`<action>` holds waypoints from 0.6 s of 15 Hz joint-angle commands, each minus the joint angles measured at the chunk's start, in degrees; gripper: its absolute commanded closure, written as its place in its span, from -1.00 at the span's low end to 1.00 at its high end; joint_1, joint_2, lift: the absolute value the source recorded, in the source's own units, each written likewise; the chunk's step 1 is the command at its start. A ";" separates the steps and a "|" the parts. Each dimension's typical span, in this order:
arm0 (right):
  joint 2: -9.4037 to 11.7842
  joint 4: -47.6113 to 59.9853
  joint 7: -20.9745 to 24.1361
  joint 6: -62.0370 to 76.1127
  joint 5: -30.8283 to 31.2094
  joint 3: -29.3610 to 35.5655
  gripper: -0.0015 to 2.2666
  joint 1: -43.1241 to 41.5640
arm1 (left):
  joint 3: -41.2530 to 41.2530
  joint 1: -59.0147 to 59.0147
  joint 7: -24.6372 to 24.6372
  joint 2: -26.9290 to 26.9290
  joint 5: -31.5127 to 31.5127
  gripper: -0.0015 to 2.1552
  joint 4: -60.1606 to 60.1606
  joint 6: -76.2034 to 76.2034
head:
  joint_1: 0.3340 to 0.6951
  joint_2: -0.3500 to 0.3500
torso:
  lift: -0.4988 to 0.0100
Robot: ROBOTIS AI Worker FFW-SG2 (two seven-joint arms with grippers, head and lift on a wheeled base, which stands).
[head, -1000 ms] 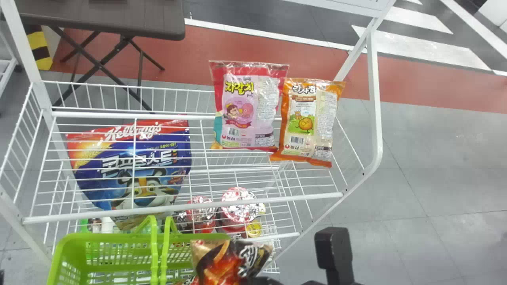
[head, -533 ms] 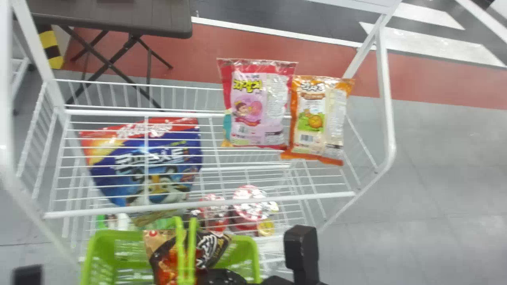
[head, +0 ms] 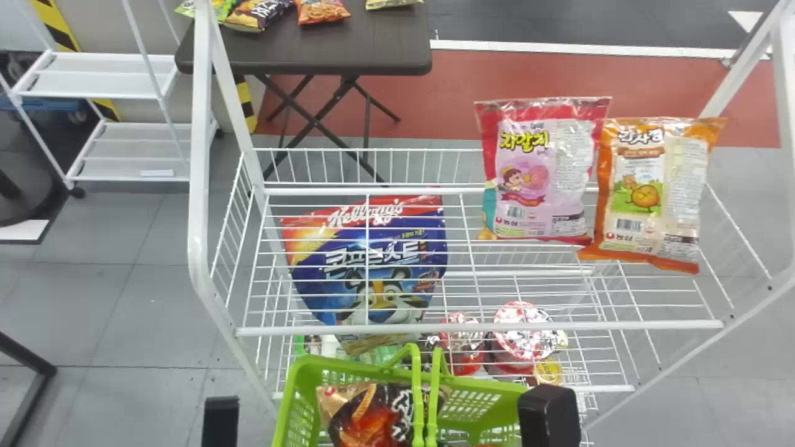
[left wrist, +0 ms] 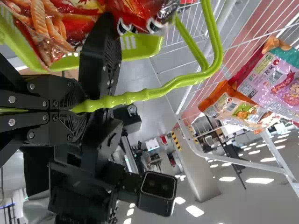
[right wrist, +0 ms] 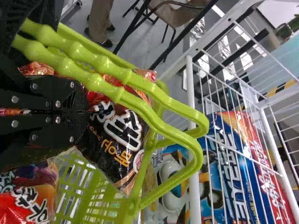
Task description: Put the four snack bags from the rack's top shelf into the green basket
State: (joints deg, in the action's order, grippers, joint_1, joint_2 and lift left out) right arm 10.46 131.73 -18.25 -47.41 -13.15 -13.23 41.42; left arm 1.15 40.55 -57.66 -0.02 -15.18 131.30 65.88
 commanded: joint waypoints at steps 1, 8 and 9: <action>0.26 0.28 0.67 2.27 0.41 1.89 -1.00 0.94 | -0.19 0.14 0.01 0.02 0.15 0.99 0.27 0.00 | 1.00 -0.13 | 0.96; 0.26 0.81 0.50 9.48 -0.65 9.63 -0.94 3.32 | -0.19 0.67 -0.08 0.10 0.42 0.99 0.27 0.00 | 1.00 -0.61 | 0.96; 0.17 0.90 0.32 11.58 -1.70 11.47 -0.94 3.58 | -0.19 0.75 -0.08 0.16 0.42 0.99 0.27 0.00 | 1.00 -0.67 | 0.96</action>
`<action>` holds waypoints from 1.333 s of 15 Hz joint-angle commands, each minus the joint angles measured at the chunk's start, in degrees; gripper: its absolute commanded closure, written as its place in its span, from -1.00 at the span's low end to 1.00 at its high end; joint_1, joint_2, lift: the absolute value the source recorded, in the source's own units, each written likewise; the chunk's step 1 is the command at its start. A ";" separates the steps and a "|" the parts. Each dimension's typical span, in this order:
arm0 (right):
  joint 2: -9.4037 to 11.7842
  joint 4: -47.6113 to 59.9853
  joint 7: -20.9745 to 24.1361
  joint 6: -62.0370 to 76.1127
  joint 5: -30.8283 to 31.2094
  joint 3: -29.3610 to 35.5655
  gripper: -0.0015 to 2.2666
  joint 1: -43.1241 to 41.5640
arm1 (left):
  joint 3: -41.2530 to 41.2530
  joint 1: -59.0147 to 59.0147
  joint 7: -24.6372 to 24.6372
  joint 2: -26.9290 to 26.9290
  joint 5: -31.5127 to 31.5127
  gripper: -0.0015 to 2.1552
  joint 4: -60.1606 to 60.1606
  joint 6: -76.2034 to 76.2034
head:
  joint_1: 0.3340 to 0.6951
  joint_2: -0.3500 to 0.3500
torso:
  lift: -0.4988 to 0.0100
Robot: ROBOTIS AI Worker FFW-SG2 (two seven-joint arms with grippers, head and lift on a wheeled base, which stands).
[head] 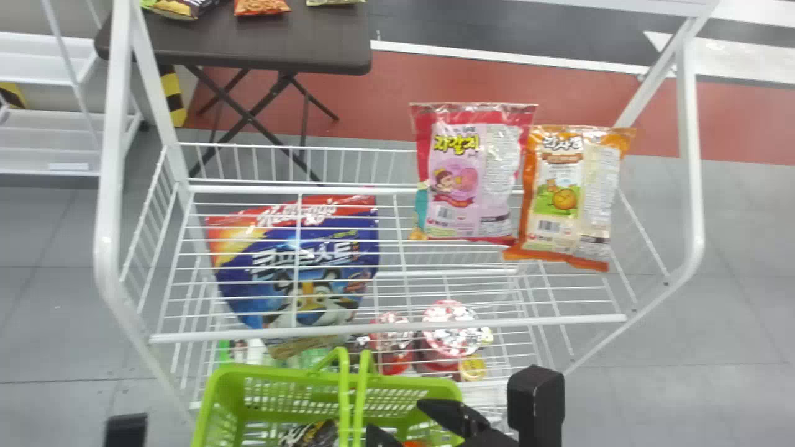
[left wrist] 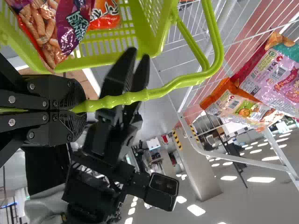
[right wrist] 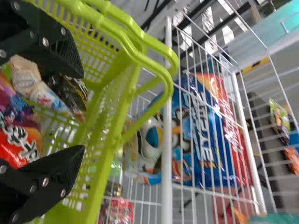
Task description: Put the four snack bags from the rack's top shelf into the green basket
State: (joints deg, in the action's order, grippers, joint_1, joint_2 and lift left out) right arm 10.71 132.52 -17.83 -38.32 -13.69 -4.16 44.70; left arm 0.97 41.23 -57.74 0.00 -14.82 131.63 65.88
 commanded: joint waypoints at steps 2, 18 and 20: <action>-0.43 0.02 -0.10 12.52 -2.13 5.39 -0.95 0.39 | -0.35 0.16 0.00 0.15 0.32 0.99 -0.05 0.00 | 1.00 -0.79 | 0.96; -5.96 -26.97 7.28 27.29 9.91 6.97 -0.92 -33.89 | -1.84 -0.98 0.96 -2.11 0.67 0.99 -0.32 0.53 | 1.00 -1.00 | 0.96; -5.96 -28.37 7.10 25.18 10.61 6.44 -0.85 -35.47 | -1.76 -1.16 1.05 -2.29 0.67 0.99 -0.32 0.88 | 1.00 -1.00 | 0.96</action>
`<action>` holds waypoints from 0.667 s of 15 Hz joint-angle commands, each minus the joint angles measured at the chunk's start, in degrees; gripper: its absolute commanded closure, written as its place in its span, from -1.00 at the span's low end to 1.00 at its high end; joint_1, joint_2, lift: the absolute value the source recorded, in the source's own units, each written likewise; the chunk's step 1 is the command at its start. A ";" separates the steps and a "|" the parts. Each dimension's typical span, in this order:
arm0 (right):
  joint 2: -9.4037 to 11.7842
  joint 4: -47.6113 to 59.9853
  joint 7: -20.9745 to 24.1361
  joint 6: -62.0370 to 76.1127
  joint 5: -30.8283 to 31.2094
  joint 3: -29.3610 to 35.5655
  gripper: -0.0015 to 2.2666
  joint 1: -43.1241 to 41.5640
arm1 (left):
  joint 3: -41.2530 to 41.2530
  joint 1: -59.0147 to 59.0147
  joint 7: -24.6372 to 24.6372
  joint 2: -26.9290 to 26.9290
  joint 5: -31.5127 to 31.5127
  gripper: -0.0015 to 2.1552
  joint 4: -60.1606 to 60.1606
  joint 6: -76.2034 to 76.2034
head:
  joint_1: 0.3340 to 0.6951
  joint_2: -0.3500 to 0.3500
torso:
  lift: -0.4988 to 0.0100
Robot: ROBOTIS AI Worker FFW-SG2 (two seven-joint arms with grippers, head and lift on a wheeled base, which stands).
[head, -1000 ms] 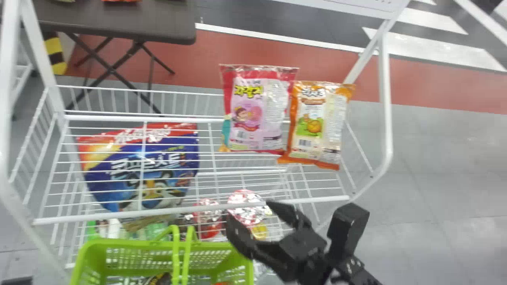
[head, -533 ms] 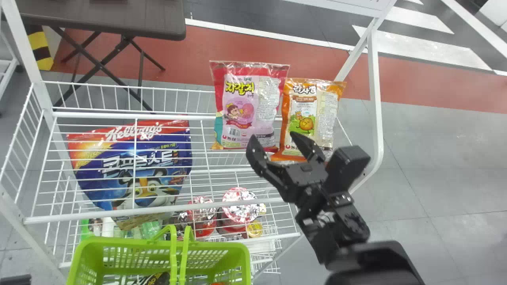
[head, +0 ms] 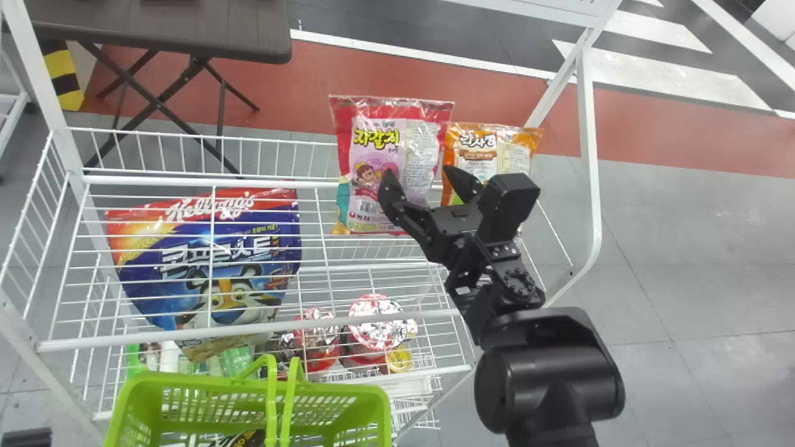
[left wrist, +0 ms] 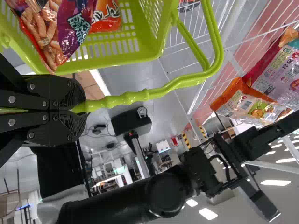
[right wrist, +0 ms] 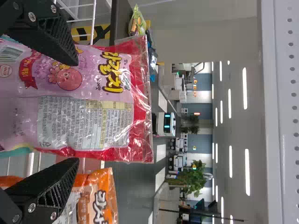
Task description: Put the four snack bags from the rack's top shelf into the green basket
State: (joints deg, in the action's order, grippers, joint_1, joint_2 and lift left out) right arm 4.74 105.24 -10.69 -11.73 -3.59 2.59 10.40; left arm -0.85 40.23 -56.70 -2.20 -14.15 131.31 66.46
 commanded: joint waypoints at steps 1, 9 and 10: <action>0.00 -1.71 -0.39 -2.83 0.78 -0.66 -0.77 -2.05 | 0.15 -0.15 0.10 -0.09 -0.09 0.99 0.00 0.82 | 1.00 -1.00 | 0.96; 0.09 -2.41 -4.69 -6.34 2.80 -0.39 0.86 -2.76 | 0.85 -0.07 2.82 0.00 -1.41 0.99 1.23 8.21 | 1.00 -0.92 | 0.96; 0.18 -1.62 -5.22 -6.17 2.71 -0.13 0.86 -1.88 | 0.94 0.11 4.05 0.18 -2.02 0.99 1.49 8.73 | 1.00 -0.93 | 0.96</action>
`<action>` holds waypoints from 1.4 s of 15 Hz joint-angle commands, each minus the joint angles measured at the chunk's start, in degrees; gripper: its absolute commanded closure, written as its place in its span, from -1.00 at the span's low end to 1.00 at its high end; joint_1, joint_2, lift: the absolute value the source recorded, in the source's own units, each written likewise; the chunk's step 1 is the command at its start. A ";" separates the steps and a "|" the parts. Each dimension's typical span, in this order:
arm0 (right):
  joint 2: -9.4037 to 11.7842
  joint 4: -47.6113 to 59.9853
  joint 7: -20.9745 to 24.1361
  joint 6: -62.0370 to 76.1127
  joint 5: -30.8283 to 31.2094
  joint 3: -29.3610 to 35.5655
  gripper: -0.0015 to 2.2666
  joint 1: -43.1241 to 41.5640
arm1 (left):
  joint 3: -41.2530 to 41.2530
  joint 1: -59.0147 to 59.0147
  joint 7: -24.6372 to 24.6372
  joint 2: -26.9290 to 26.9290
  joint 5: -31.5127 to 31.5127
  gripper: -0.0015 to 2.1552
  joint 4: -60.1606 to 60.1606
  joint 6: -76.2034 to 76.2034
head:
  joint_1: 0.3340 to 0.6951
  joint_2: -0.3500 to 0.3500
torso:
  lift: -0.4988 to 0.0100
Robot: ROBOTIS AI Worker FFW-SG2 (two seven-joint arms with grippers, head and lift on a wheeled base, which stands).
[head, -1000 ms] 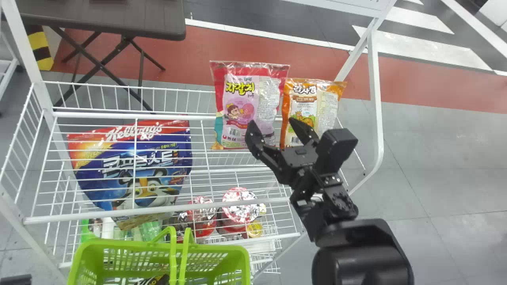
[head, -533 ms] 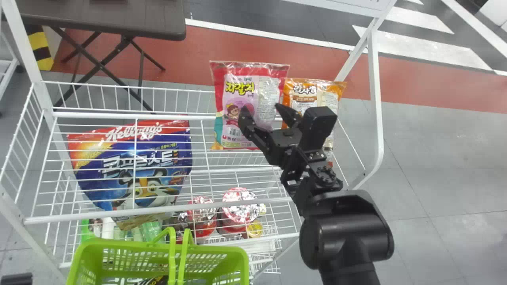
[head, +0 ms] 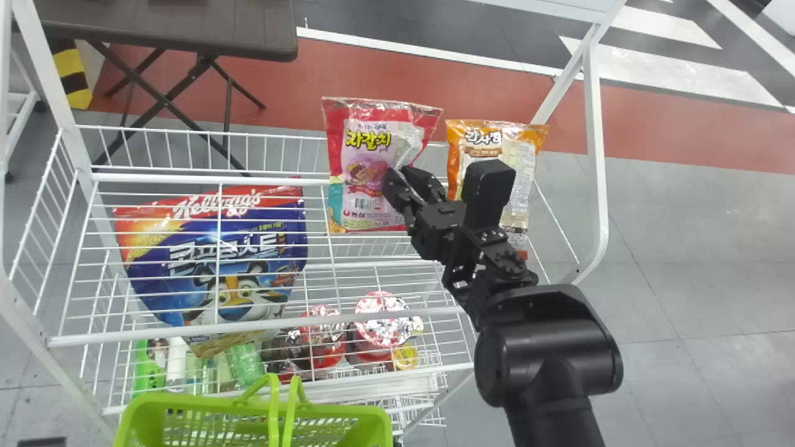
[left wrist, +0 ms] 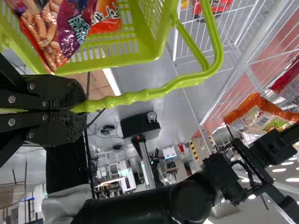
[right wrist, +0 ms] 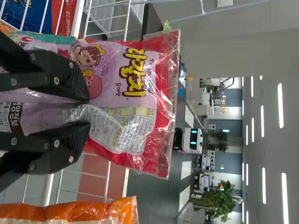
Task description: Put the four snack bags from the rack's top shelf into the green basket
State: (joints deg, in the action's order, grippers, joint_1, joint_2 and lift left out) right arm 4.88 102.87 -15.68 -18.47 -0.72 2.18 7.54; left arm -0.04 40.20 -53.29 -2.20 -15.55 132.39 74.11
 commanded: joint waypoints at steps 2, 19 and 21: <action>0.04 4.80 -0.76 0.93 -1.65 1.07 0.86 4.06 | 0.47 0.23 3.11 0.36 -1.85 0.99 0.76 2.14 | 1.00 -0.94 | 0.96; -3.13 43.91 -17.37 -70.43 -29.34 25.59 0.86 30.87 | 6.36 -0.21 6.98 2.35 -9.06 0.99 2.78 4.25 | 1.00 -1.00 | 0.96; -3.21 40.13 -17.37 -68.50 -28.90 22.87 0.86 31.40 | 6.28 -0.03 6.71 2.35 -9.06 0.99 3.22 4.25 | 1.00 -1.00 | 0.96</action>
State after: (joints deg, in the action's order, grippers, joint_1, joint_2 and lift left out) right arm 1.78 145.31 -33.05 -88.00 -29.88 26.75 38.52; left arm 6.26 40.02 -46.50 0.00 -24.59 135.31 78.36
